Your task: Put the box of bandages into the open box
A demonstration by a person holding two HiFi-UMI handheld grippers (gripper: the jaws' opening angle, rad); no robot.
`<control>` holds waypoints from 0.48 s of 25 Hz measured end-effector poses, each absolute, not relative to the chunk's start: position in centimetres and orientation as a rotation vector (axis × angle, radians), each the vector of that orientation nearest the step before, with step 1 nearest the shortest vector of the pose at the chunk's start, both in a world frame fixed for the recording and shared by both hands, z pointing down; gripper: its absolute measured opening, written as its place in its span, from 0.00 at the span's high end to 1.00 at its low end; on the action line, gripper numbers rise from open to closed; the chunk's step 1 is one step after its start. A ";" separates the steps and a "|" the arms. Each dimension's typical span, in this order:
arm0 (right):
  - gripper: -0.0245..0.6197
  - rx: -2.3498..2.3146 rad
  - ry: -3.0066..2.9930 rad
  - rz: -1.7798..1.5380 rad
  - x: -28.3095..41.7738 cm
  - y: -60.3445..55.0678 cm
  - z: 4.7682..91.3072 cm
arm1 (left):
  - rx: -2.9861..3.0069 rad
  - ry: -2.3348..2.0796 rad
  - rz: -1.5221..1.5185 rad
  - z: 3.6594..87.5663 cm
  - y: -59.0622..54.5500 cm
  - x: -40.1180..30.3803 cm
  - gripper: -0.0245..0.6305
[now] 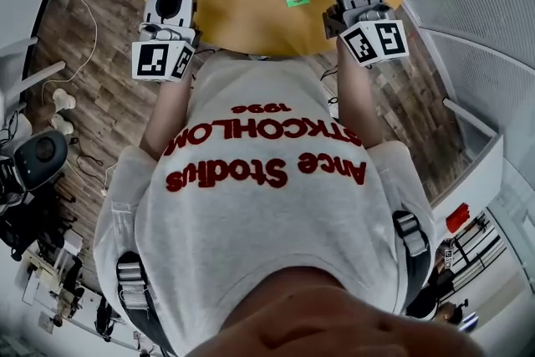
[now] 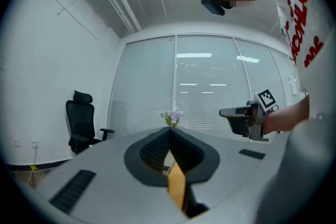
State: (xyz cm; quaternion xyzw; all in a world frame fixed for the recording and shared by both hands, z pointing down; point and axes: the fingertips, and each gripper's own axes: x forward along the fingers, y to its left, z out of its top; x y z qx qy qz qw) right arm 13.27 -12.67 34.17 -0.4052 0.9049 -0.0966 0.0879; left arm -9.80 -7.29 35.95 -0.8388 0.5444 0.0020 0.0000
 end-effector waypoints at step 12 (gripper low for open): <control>0.95 -1.282 2.665 -0.298 11.8 -13.0 33.5 | -2.708 1.601 0.016 35.5 -9.9 -9.8 0.95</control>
